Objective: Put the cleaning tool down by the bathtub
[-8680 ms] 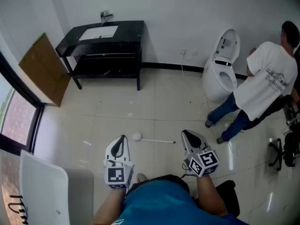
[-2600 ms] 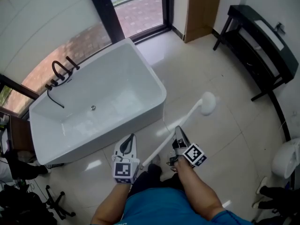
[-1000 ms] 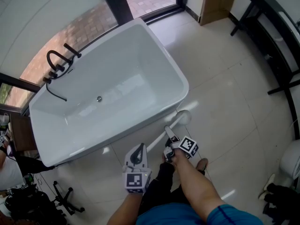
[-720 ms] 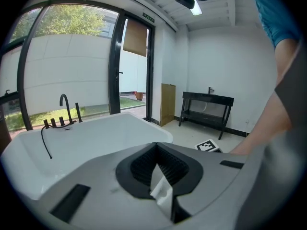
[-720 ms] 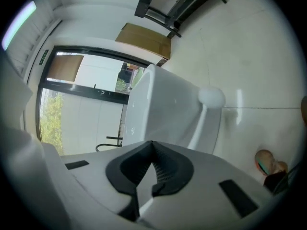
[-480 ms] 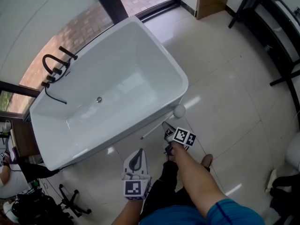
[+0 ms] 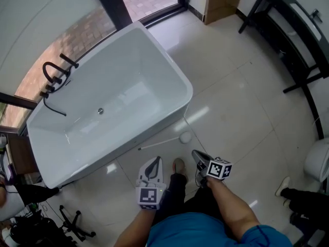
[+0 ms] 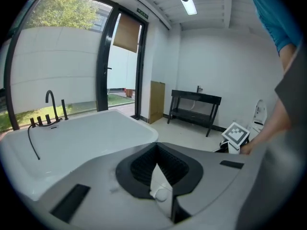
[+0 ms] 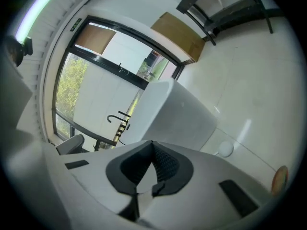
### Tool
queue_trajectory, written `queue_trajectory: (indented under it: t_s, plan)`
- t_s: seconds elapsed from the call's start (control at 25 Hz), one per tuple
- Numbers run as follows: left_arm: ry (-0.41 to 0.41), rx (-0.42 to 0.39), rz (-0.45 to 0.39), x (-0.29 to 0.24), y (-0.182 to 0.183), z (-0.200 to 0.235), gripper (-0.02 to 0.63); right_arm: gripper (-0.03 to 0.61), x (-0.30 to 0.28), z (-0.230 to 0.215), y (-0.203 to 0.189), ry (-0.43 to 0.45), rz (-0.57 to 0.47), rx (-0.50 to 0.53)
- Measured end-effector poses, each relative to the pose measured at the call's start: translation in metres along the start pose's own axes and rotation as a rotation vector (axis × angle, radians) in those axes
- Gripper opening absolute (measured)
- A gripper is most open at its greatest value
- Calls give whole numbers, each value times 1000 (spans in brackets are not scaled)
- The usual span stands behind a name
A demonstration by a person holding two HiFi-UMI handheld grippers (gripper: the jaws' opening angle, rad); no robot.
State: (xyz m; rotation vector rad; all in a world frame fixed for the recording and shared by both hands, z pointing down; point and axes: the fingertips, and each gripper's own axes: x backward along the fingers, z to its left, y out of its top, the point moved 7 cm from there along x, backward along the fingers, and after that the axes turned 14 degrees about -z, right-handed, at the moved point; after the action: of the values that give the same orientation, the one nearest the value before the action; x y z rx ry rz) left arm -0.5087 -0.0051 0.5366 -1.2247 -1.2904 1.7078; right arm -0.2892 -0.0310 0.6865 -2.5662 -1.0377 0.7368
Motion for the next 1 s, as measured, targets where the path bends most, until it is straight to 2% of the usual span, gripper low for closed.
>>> queue_trajectory:
  t_s: [0.28,0.4,0.48,0.72,0.88,1.0]
  plan:
    - [-141,-23,-42,-17,36,-45,-6,-3,75,45,67,-6,-155,253]
    - [-247,-43,-75,-32,60,-87,-7,-3,122,63,101,-39,-263,365]
    - [-316,-62,-103,-41,77,-122,-6,-3,161,72,122,-60,-344,418]
    - [-451,-63,-188,-55,136,-249,-8,-3,285,89,188,-101,-505,599]
    - [-599,-116,-237,-52,162,-351,-8,-3,373,83,227,-159,-642,673]
    - [-693,-158,-270,-47,173,-418,-8,-3,437,70,241,-216,-733,719]
